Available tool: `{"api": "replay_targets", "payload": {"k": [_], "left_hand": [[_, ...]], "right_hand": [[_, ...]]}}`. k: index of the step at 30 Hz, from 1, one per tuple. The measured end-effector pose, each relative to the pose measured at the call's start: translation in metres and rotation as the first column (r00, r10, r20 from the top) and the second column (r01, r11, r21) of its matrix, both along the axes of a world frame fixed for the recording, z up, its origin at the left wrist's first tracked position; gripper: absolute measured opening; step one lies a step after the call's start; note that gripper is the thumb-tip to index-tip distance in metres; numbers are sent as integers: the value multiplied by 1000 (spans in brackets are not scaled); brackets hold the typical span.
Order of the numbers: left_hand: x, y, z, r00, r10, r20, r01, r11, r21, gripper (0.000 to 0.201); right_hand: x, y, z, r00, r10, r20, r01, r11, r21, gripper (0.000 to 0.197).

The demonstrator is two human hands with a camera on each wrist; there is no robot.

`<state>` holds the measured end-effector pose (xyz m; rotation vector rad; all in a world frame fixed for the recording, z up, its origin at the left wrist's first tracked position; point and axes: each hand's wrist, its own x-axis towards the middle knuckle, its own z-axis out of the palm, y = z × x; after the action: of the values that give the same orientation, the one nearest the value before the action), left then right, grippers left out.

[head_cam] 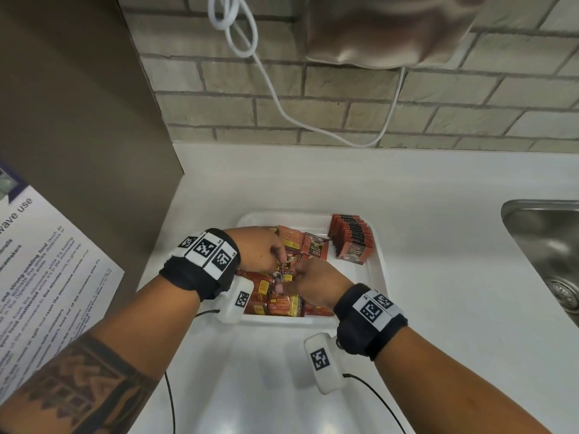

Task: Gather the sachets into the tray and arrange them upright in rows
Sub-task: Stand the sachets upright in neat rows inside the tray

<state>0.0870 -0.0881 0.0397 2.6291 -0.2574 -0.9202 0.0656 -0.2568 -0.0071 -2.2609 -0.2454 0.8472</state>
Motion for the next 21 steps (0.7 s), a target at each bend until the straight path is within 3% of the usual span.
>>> {"api": "replay_targets", "payload": {"k": [6, 13, 18, 21], "left_hand": [[2, 4, -2, 1000, -9, -9, 9, 1000, -6, 29], [1, 9, -4, 1000, -10, 24, 10, 1000, 30, 58], [3, 10, -6, 999, 20, 37, -19, 999, -37, 79], [5, 8, -6, 997, -11, 70, 12, 1000, -15, 77]], "right_hand": [[2, -1, 0, 998, -53, 25, 52, 998, 30, 43], [12, -20, 9, 994, -94, 64, 90, 994, 60, 37], [24, -38, 20, 985, -151, 83, 146, 987, 69, 32], [27, -49, 27, 978, -198, 70, 189, 975, 118, 32]]}}
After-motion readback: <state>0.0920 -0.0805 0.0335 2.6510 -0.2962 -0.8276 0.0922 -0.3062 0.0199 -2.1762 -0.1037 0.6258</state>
